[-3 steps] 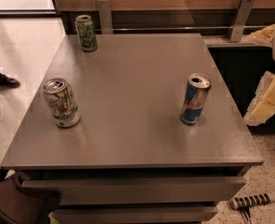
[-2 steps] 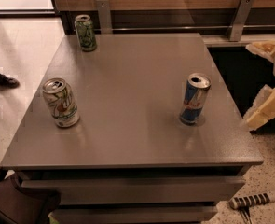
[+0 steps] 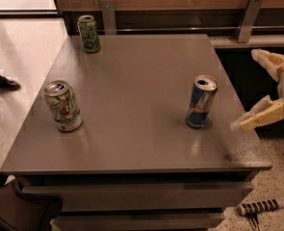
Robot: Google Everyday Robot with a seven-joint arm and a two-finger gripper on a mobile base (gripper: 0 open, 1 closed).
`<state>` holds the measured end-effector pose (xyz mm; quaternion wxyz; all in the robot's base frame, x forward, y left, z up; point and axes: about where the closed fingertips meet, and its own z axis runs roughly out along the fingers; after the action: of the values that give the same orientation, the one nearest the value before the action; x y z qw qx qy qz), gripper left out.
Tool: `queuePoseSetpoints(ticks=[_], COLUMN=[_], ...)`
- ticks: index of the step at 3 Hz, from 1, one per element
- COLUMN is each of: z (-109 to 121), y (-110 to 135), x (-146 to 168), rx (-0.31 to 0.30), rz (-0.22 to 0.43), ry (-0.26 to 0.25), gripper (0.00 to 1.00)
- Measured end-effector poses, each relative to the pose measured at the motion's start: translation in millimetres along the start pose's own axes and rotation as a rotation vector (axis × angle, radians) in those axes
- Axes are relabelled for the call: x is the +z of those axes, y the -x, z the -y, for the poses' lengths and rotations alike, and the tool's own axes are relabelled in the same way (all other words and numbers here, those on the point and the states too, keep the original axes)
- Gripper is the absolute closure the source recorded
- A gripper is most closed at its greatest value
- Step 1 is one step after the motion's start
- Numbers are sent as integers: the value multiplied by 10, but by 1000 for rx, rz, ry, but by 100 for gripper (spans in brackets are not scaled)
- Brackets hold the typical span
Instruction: Move redbull can near green can
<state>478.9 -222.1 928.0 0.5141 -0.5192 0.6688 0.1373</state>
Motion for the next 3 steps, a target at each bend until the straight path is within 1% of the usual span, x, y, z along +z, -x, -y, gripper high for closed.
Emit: queuePoseSetpoints(ticks=[1,2,3], z=[-17,-46,-80], y=[239,377,384], x=[79,208,464], rx=[105,180,240], rz=[163,247,311], ry=[40,95,130], gripper=[0,0,0])
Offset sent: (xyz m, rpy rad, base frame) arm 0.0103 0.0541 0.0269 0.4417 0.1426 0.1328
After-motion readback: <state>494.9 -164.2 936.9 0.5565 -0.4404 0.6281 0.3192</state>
